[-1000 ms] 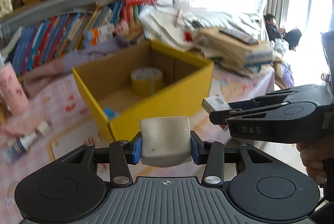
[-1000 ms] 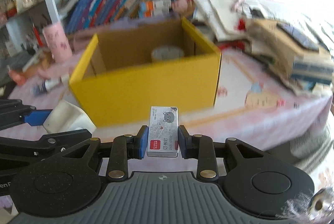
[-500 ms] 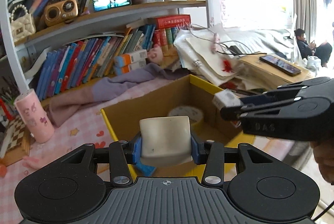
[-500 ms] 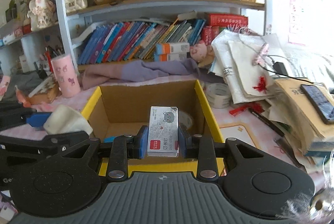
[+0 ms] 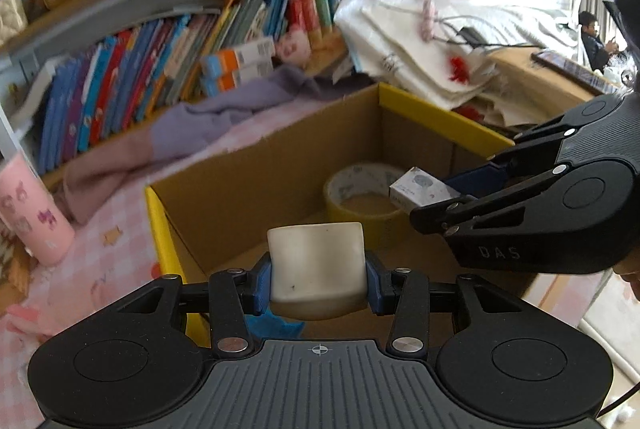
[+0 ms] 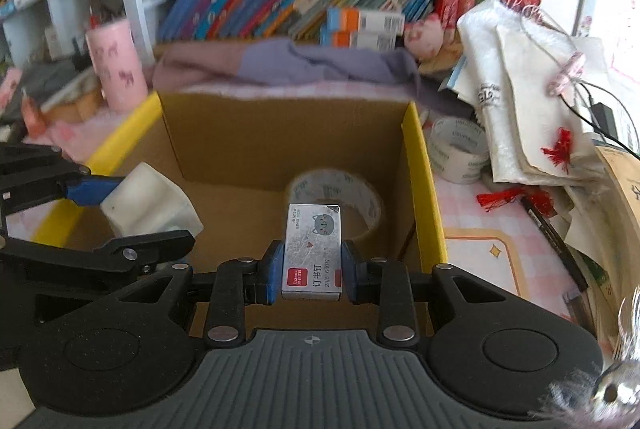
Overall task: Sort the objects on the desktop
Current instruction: 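Lower the card box into the box and open the right gripper while the left releases the eraser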
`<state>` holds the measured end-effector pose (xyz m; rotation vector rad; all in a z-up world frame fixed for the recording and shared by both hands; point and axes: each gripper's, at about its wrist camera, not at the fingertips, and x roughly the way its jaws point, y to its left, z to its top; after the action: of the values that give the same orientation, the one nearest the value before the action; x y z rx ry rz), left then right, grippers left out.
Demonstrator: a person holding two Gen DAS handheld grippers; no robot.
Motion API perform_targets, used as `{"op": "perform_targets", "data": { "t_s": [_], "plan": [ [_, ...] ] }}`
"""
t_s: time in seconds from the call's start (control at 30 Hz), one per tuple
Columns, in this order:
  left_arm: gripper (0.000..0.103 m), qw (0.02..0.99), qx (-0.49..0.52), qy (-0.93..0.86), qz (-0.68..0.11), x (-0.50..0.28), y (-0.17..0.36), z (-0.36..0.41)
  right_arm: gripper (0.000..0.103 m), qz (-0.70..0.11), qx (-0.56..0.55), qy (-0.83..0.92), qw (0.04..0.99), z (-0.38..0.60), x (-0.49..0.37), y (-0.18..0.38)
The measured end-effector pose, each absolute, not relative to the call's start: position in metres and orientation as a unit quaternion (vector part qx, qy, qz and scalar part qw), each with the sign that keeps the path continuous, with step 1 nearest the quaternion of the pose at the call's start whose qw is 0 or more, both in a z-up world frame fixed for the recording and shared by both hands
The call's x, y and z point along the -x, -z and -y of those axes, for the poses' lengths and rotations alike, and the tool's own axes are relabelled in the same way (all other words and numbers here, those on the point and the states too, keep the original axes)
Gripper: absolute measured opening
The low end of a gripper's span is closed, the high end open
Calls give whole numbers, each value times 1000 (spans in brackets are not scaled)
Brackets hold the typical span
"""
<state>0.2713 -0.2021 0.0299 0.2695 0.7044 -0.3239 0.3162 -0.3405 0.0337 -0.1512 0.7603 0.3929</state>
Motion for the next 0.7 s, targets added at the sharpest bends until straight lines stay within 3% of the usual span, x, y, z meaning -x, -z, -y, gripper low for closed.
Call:
{"op": "perform_targets", "data": {
  "t_s": [0.47,0.7],
  "plan": [
    [48,909,-132,143,-369,-271,-22,211,28,-406,95,-224,881,329,-337,-19],
    [68,925,-139,126,-332,-262,-36,209,35,-393,70,-233,887,333,-333,-29]
  ]
}}
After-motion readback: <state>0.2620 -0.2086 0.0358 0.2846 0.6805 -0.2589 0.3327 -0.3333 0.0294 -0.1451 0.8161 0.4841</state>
